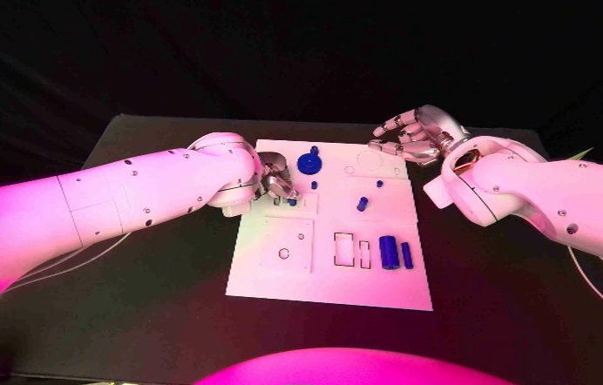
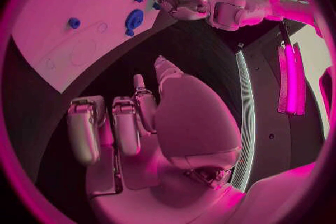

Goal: Assemble the parts on the task board

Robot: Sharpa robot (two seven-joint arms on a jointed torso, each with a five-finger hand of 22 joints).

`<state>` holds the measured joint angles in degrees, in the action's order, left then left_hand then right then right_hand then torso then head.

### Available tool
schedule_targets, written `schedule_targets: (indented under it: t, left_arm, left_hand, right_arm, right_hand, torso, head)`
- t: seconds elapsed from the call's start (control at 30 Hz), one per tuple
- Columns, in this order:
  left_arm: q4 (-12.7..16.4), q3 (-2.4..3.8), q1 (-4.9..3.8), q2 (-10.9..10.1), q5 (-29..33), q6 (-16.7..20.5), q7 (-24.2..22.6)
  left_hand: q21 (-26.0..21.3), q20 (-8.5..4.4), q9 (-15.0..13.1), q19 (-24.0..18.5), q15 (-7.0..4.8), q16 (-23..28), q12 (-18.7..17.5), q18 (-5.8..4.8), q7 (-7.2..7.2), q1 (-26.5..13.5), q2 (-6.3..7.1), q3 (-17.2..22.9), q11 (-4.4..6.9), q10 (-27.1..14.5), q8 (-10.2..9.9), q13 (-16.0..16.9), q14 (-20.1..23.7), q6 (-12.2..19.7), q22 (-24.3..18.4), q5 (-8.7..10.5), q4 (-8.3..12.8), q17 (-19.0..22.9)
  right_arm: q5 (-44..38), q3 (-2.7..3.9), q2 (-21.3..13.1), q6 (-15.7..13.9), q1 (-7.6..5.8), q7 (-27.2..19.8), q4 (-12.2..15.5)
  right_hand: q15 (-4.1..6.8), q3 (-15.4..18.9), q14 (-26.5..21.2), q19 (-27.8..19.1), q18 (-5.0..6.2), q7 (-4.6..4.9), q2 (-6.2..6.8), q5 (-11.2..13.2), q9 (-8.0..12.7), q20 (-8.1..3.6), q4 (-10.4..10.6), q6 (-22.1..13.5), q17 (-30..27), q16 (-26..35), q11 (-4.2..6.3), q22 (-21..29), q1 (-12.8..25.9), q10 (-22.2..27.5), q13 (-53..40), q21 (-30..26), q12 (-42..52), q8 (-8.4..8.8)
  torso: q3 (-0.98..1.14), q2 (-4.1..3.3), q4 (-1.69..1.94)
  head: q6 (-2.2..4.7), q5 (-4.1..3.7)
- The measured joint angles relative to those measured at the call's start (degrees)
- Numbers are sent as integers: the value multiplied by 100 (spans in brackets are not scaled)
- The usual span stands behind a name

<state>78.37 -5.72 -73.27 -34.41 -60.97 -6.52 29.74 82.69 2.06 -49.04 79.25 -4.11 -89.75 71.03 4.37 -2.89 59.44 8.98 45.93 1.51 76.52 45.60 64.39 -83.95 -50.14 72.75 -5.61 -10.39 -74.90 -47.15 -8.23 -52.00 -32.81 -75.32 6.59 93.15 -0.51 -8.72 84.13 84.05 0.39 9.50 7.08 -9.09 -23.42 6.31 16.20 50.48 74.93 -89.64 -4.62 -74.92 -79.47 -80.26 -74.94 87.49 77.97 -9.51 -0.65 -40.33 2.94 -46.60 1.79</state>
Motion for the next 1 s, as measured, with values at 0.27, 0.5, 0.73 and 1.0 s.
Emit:
schedule_targets:
  t: [0.27, 0.5, 0.73, 1.0]
  left_arm:
    - [-7, 1, -1, -9, 0, -9, 1]
    - [-7, -1, 0, -31, -21, -15, -1]
    - [-4, -3, 5, -41, -54, -12, -9]
    - [-5, -3, 10, -47, -69, 3, -14]
  left_hand:
    - [0, -20, -1, 20, -22, 0, 0, 0, 85, -237, 163, 42, 22, 22, -87, 31, 4, -84, 26, 45, 413, 0]
    - [0, -41, 12, 40, -30, 0, 0, 1, 139, -365, 293, -372, 24, 19, -152, 41, 11, -146, 41, 29, 179, 0]
    - [0, -40, 12, 40, -30, 0, -1, 0, 116, -435, 317, -754, 24, 19, -171, 48, 12, -189, 43, 28, -77, 0]
    - [0, -40, -4, 40, -29, 0, 2, 0, 96, -457, 340, -1199, 24, 19, -181, 66, 12, -209, 59, 28, -390, 0]
  right_arm:
    - [0, 0, -4, 0, 2, -1, -2]
    - [0, 0, -11, 0, 3, -2, -2]
    - [0, 0, -15, -1, 4, -2, -2]
    - [1, 0, -18, -1, 5, -2, -3]
  right_hand:
    - [0, 0, 0, -1, 0, 0, 0, 0, 0, 1, 0, 0, 0, 0, 0, 0, 0, 0, 0, 0, 0, 0]
    - [0, 0, 0, -2, 0, 0, 0, 0, 0, 2, 0, 0, -1, 0, 0, 1, 0, 0, 1, 0, 0, 0]
    - [0, 0, 0, -2, 0, 0, 0, 0, 1, 2, 0, 0, -1, 0, 0, 1, 0, 0, 1, 0, 0, 0]
    - [0, 0, 0, -2, 0, 0, 23, 0, 1, 2, 0, 0, -1, 0, 0, 1, 22, 0, 2, 0, 0, 0]
  torso:
    - [-4, -1, 0]
    - [-7, -1, 0]
    - [-7, -1, -1]
    - [-7, 0, -3]
  head:
    - [-9, -2]
    - [-10, -5]
    - [-9, -6]
    - [-6, -3]
